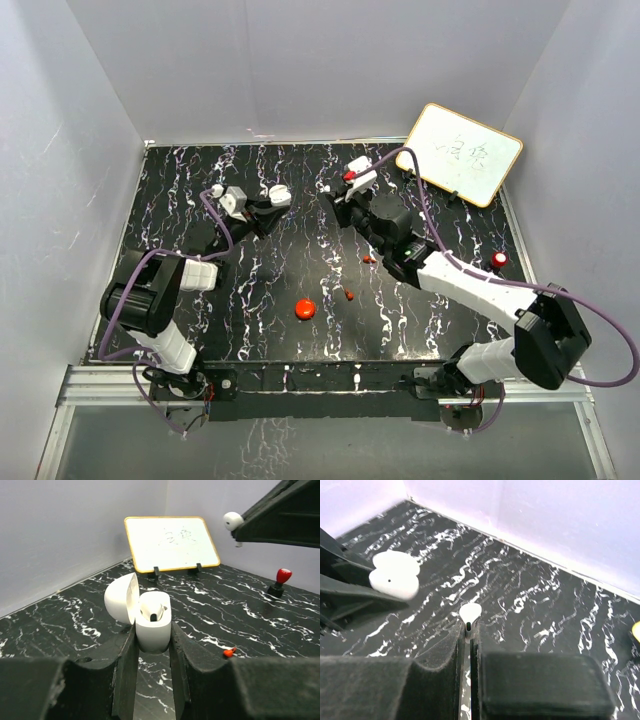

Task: Insert the wireless bluetooth earbuds into the charging case
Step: Pick up the earbud from the center of the board, then place the earbud in the charging case.

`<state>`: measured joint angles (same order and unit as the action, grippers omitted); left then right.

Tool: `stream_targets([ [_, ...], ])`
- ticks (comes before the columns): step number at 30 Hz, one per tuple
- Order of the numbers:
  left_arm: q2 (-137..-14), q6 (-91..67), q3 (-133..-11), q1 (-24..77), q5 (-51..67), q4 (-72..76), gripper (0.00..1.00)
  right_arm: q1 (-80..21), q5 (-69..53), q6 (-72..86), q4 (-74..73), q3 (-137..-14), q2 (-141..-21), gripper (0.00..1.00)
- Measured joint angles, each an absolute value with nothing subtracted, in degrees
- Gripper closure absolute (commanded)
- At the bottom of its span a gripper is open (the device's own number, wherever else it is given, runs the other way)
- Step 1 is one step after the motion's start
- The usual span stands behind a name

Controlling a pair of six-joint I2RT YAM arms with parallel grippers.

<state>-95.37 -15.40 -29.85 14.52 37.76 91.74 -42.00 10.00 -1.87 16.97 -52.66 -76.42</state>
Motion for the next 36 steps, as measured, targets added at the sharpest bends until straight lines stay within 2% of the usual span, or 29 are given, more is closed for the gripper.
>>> stream_targets([
  [19, -95.35, -9.37, -31.07, 20.6, 42.24, 91.72, 1.0, -41.98, -7.2, -1.87, 47.94, -41.43, -79.92, 1.0],
  [36, -95.07, -7.9, -31.0, 20.82, 42.65, 91.72, 1.0, -41.98, -8.97, -0.05, 53.23, -41.36, -83.37, 1.0],
])
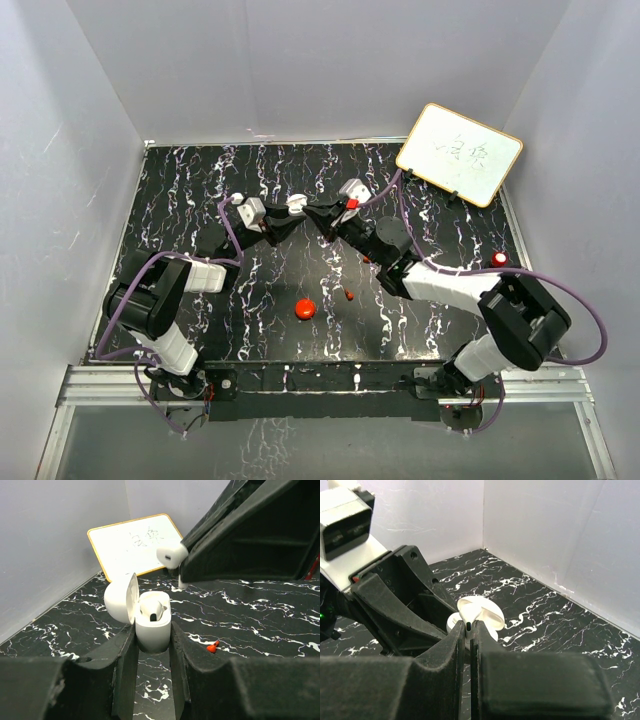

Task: Insert the wireless bluetooth earbuds into the charging case
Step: Place the earbud in the charging case.

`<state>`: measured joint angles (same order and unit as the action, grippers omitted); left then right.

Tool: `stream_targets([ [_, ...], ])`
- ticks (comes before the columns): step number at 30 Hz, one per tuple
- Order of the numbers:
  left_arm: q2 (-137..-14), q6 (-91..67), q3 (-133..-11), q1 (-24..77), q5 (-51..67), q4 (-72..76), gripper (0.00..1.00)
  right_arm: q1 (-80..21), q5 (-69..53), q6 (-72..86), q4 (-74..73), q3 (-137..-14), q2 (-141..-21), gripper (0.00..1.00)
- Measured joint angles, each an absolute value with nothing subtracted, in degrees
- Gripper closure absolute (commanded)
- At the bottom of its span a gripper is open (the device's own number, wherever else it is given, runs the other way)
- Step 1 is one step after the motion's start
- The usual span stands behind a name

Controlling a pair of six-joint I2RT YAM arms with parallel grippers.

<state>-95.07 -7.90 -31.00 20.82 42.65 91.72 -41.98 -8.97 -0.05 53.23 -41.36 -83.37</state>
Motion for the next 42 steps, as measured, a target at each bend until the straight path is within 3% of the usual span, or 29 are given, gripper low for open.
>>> stream_targets([
  [42, -95.02, -7.9, -31.03, 21.12, 42.61, 91.72, 1.0, -41.98, -7.92, 1.87, 55.7, -42.98, -88.23, 1.0],
])
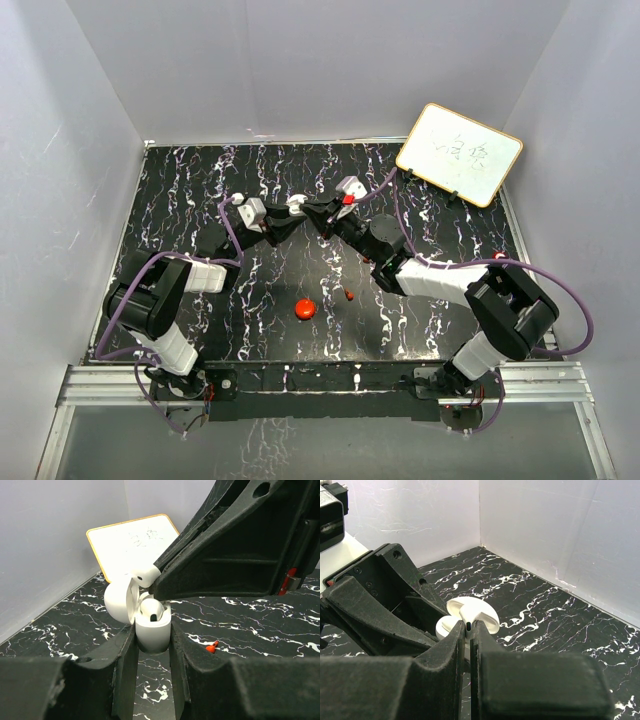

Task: Insert the wireless bluetooth earbuds into the charging case
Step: Place the earbud in the charging case.

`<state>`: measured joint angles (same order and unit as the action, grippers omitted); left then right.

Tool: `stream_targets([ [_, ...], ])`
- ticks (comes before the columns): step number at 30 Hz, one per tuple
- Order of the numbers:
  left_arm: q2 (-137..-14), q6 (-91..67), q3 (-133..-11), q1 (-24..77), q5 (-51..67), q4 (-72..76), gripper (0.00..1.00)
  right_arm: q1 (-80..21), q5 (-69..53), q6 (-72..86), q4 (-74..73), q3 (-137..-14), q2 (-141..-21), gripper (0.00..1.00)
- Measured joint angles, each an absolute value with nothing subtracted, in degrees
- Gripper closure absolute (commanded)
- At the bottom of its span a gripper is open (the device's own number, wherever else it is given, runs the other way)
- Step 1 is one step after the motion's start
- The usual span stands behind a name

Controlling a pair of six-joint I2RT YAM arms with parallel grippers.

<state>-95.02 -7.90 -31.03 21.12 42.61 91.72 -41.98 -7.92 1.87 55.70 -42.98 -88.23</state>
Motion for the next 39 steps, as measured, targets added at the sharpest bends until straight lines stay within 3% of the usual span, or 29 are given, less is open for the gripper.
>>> stream_targets([
  [33, -93.95, -6.11, -31.0, 21.58, 37.63, 91.15, 1.0, -41.74, -7.16, 6.61, 50.0, -46.94, -88.27, 1.0],
  [39, -93.93, -5.74, -30.96, 21.89, 36.62, 90.87, 1.0, -41.74, -6.02, 6.7, 49.39, -47.33, -88.55, 0.95],
])
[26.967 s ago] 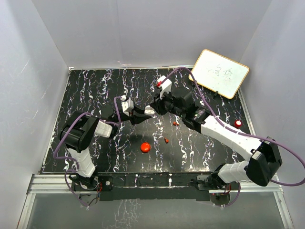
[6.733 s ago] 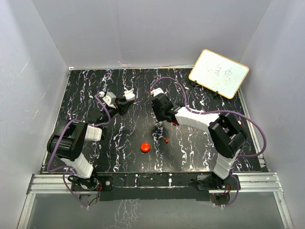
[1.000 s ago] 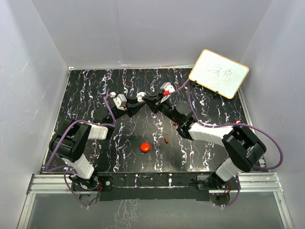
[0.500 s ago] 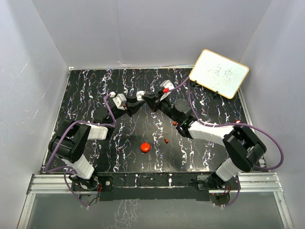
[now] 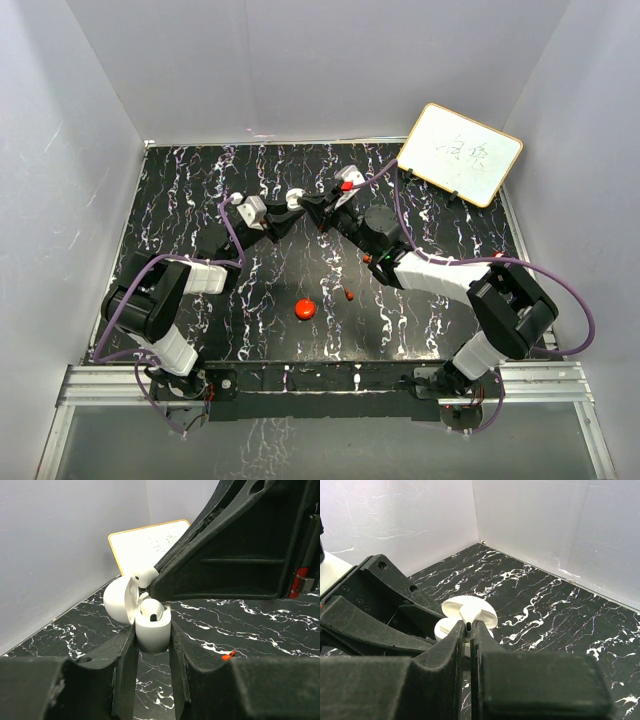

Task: Insert the wireless bluetooth earbuds into the charging case
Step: Place the earbud in the charging case.

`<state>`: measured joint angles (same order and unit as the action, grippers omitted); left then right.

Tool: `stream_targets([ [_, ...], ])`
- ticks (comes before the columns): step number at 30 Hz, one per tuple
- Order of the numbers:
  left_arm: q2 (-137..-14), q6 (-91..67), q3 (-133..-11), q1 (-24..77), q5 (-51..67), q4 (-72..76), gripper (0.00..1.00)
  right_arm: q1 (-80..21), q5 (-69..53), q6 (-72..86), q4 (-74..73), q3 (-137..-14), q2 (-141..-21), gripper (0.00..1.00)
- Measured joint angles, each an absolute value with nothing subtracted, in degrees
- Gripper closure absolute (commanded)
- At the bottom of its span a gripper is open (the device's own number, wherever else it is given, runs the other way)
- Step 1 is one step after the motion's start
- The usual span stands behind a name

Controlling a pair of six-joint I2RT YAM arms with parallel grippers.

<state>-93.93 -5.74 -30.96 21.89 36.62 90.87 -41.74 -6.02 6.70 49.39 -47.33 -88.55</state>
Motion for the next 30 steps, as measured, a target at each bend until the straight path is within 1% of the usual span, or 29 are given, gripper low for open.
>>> stream_targets([
  [5, -93.73, -5.3, -30.83, 22.0, 35.88, 90.78, 1.0, -41.89, -5.28, 7.16, 49.04, -47.53, -88.55, 0.93],
  [12, -93.47, -4.84, -30.63, 22.11, 35.14, 90.74, 1.0, -41.89, -4.6, 7.6, 48.53, -47.57, -88.55, 0.85],
  [30, -93.43, -4.27, -30.24, 22.17, 34.52, 90.74, 1.0, -41.89, -3.55, 7.6, 47.09, -47.59, -88.03, 0.81],
])
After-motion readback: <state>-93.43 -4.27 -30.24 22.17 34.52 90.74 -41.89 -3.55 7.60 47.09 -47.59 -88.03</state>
